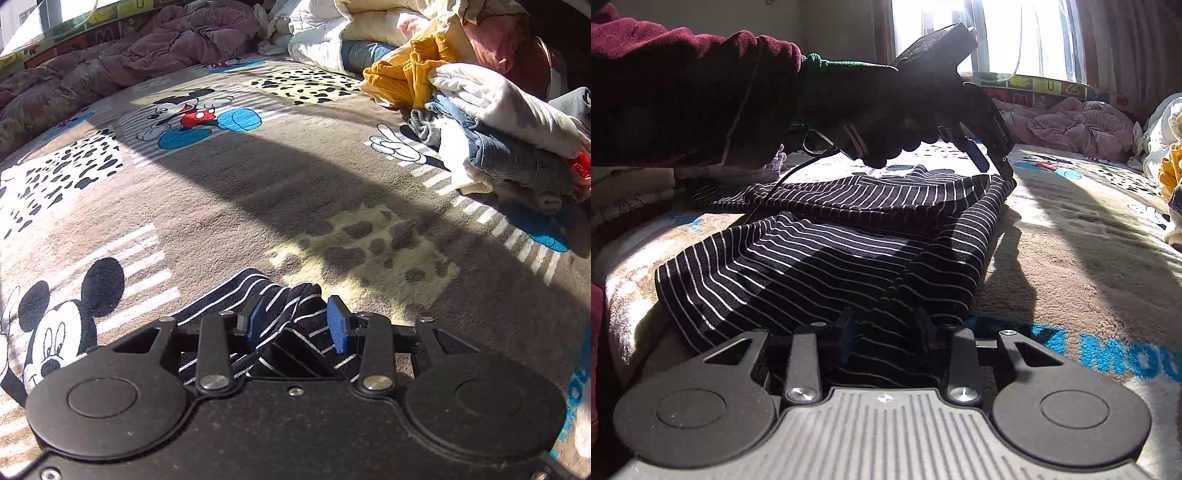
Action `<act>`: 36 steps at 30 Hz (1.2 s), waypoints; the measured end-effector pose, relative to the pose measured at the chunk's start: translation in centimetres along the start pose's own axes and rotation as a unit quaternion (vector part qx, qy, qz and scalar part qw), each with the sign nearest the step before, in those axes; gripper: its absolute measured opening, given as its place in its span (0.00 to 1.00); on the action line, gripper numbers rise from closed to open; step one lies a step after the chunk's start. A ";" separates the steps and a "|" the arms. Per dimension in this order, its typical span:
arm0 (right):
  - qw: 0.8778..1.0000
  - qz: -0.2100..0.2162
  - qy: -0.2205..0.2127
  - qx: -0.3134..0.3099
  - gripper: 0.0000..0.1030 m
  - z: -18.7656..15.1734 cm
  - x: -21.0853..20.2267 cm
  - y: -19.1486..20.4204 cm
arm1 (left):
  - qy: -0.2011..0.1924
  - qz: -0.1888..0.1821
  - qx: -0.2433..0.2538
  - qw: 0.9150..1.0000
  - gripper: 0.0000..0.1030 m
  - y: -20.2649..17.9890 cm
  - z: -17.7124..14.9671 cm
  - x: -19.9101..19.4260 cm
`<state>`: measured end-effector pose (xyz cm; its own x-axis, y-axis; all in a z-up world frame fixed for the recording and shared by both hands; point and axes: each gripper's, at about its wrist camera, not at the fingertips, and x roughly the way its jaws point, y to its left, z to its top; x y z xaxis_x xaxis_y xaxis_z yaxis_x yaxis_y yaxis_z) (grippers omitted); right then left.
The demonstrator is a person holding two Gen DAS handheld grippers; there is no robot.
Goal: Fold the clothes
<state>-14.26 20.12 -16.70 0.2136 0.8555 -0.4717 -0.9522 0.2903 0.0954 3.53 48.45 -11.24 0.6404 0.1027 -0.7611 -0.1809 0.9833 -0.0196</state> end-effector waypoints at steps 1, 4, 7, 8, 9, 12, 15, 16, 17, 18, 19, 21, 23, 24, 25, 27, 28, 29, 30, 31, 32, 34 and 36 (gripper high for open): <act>1.000 0.001 0.001 0.001 0.35 0.0 0.0 0.0 | 0.015 -0.006 -0.004 1.000 0.13 0.1 0.2 0.8; 1.000 0.003 0.005 0.004 0.35 0.0 0.1 0.0 | 0.026 -0.042 -0.116 0.992 0.09 2.3 -0.2 2.0; 1.000 0.004 0.009 0.006 0.35 0.0 0.1 0.1 | 0.015 -0.084 -0.290 0.953 0.08 5.8 -2.1 2.8; 1.000 0.003 0.010 0.005 0.35 0.0 0.1 0.1 | 0.009 -0.089 -0.315 0.945 0.08 6.1 -2.6 2.9; 1.000 0.001 0.012 0.004 0.35 0.0 0.1 0.2 | 0.002 -0.090 -0.328 0.940 0.09 6.2 -3.0 2.9; 1.000 -0.007 0.013 -0.005 0.36 -0.3 0.0 0.8 | -0.012 -0.088 -0.352 0.932 0.09 6.1 -3.5 2.9; 1.000 -0.013 0.013 -0.017 0.37 -0.4 0.0 1.2 | -0.019 -0.078 -0.334 0.939 0.12 5.9 -3.4 2.9; 1.000 -0.015 0.013 -0.020 0.37 -0.3 0.0 1.3 | -0.023 -0.075 -0.326 0.942 0.12 5.8 -3.4 2.8; 1.000 -0.018 0.011 -0.023 0.37 -0.3 -0.1 1.4 | -0.028 -0.072 -0.318 0.945 0.12 5.7 -3.4 2.7; 0.999 -0.022 0.001 -0.024 0.37 -0.3 -0.5 1.5 | -0.032 -0.069 -0.309 0.948 0.13 5.5 -3.3 2.3; 0.999 -0.026 -0.017 -0.024 0.36 -0.3 -1.2 1.7 | -0.036 -0.066 -0.299 0.951 0.15 5.2 -3.2 1.7; 0.998 -0.028 -0.035 -0.035 0.37 -0.3 -2.2 2.2 | -0.068 -0.038 -0.278 0.957 0.26 4.6 -3.2 -0.7; 0.998 -0.028 -0.041 -0.050 0.37 -0.4 -2.9 2.7 | -0.091 -0.007 -0.238 0.967 0.26 3.8 -3.3 -3.2; 0.998 -0.028 -0.034 -0.054 0.37 -0.6 -2.8 3.0 | -0.099 0.002 -0.218 0.971 0.26 3.1 -3.6 -4.6; 0.998 -0.026 -0.028 -0.054 0.37 -0.7 -2.7 3.1 | -0.103 0.000 -0.197 0.975 0.26 2.4 -4.0 -5.9; 0.998 -0.027 -0.022 -0.053 0.37 -0.9 -2.7 3.2 | -0.102 -0.010 -0.150 0.983 0.26 0.7 -4.8 -7.3; 0.998 -0.027 -0.018 -0.052 0.37 -0.9 -2.6 3.3 | -0.097 -0.017 -0.122 0.988 0.26 -0.4 -5.2 -7.5; 0.998 -0.026 -0.013 -0.047 0.38 -1.0 -2.5 3.2 | -0.092 -0.017 -0.103 0.990 0.26 -1.2 -5.4 -7.2; 0.999 -0.024 -0.009 -0.042 0.40 -1.1 -2.4 3.2 | -0.086 -0.016 -0.088 0.992 0.26 -1.8 -5.6 -6.6; 0.999 -0.023 -0.008 -0.040 0.41 -1.3 -2.4 3.2 | -0.081 -0.014 -0.073 0.994 0.24 -2.5 -5.8 -6.1; 0.999 -0.022 -0.007 -0.038 0.42 -1.4 -2.4 3.3 | -0.078 -0.011 -0.071 0.994 0.23 -2.8 -5.7 -5.2; 0.999 -0.021 -0.005 -0.037 0.46 -1.8 -2.5 3.5 | -0.077 -0.013 -0.084 0.993 0.22 -2.5 -5.1 -3.4; 0.999 -0.022 0.000 -0.046 0.48 -2.1 -2.6 4.0 | -0.066 -0.005 -0.100 0.993 0.20 -1.9 -4.4 -1.1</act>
<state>-19.14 18.17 -16.97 0.2561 0.8429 -0.4732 -0.9579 0.2872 -0.0070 -0.11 45.86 -13.18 0.7333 0.1250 -0.6683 -0.3097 0.9364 -0.1648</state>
